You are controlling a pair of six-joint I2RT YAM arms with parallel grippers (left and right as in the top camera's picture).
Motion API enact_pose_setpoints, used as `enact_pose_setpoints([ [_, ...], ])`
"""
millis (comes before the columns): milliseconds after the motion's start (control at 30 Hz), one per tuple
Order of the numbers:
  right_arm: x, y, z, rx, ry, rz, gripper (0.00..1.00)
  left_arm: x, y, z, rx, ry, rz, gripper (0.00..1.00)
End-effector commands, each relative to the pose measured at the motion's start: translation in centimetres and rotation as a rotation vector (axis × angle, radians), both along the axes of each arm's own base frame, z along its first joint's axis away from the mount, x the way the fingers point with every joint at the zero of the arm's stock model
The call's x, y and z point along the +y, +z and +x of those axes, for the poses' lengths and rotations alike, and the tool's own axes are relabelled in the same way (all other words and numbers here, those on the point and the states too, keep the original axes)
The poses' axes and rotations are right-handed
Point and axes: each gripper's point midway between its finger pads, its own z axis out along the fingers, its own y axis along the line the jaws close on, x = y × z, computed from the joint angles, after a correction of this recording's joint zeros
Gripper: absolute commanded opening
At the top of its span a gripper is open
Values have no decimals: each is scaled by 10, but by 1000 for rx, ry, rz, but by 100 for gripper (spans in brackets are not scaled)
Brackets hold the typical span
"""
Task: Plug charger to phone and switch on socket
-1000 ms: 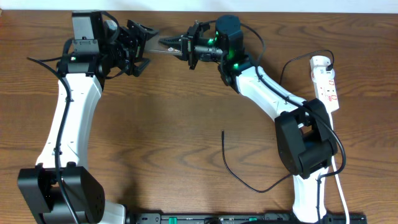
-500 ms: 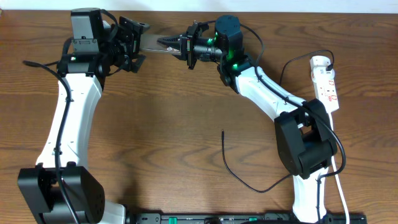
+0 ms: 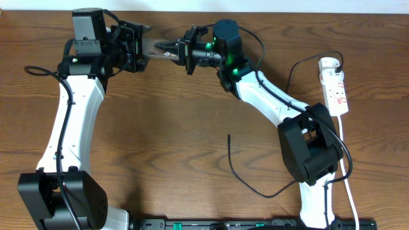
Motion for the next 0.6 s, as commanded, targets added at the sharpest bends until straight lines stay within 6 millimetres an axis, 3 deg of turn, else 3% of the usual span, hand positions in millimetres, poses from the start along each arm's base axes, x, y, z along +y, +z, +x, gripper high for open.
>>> enact_pose_setpoints([
  [0, 11, 21, -13, -44, 45, 28, 1, -2, 1, -1, 3, -5, -14, 62],
  [333, 15, 21, -18, -55, 56, 27, 1, -2, 1, -1, 10, 4, -24, 59],
  [567, 21, 21, -24, -55, 69, 27, 1, -2, 1, -1, 10, 4, -24, 32],
])
